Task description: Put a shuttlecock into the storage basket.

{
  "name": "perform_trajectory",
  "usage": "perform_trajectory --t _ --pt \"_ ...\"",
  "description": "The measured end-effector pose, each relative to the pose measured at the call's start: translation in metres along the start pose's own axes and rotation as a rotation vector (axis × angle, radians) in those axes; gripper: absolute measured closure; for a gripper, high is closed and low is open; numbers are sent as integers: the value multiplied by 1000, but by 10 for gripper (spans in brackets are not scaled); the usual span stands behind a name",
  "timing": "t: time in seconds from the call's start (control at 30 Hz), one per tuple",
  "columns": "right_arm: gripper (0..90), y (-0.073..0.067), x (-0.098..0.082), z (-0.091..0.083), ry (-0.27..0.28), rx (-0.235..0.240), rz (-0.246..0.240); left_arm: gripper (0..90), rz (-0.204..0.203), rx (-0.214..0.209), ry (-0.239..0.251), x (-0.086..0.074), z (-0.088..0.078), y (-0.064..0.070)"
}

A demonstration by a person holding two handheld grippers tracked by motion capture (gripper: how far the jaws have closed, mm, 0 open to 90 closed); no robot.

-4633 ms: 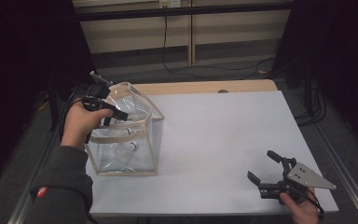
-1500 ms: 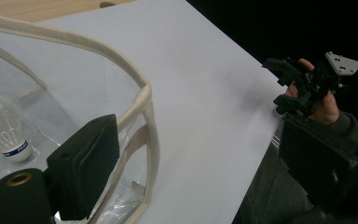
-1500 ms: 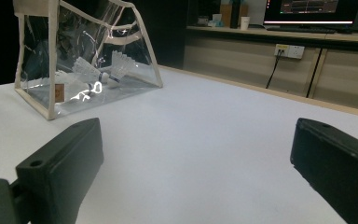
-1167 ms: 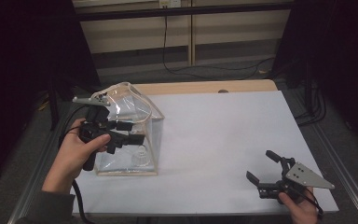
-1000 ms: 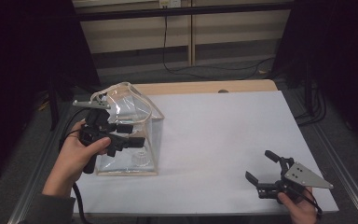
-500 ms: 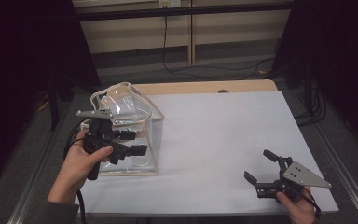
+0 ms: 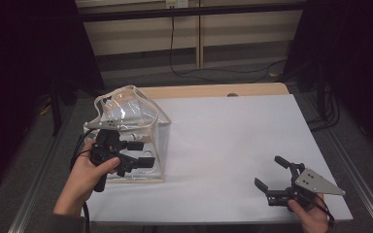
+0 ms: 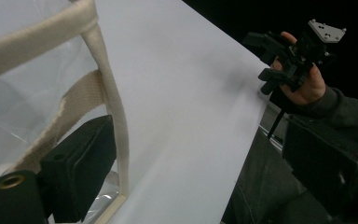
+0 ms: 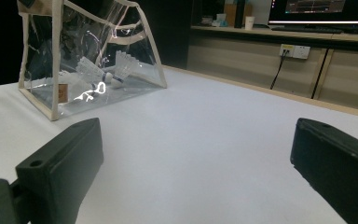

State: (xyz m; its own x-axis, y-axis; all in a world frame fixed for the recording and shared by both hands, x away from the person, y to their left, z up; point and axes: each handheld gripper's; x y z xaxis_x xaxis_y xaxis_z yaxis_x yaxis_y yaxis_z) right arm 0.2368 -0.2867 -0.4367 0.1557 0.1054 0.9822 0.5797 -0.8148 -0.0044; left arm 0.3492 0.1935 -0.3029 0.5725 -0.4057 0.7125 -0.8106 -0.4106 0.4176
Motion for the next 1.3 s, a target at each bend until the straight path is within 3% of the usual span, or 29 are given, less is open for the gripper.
perform_trajectory --t 0.33,0.57,1.0,1.3 --pt "22 0 0 0 -1 3 0 102 2 -9 -28 -11 11 -5" --pt "22 0 0 0 -2 2 2 94 24 -15 -47 -19 20 -5" --pt "22 0 0 -1 1 4 1 94 11 -30 -20 -30 31 -10" --pt "22 0 0 -1 3 2 0 94 16 -25 -47 -37 40 -11"
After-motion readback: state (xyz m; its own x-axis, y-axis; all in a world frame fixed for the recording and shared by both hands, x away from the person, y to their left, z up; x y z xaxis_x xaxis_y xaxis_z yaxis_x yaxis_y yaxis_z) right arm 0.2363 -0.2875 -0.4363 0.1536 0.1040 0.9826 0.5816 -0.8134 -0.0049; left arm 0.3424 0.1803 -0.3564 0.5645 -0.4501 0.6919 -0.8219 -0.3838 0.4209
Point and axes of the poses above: each handheld gripper's, and its own axes: z roughly forward along the jaws, x roughly out of its top, y roughly to its right, and after that the axes turned 3 degrees about -y, right-handed
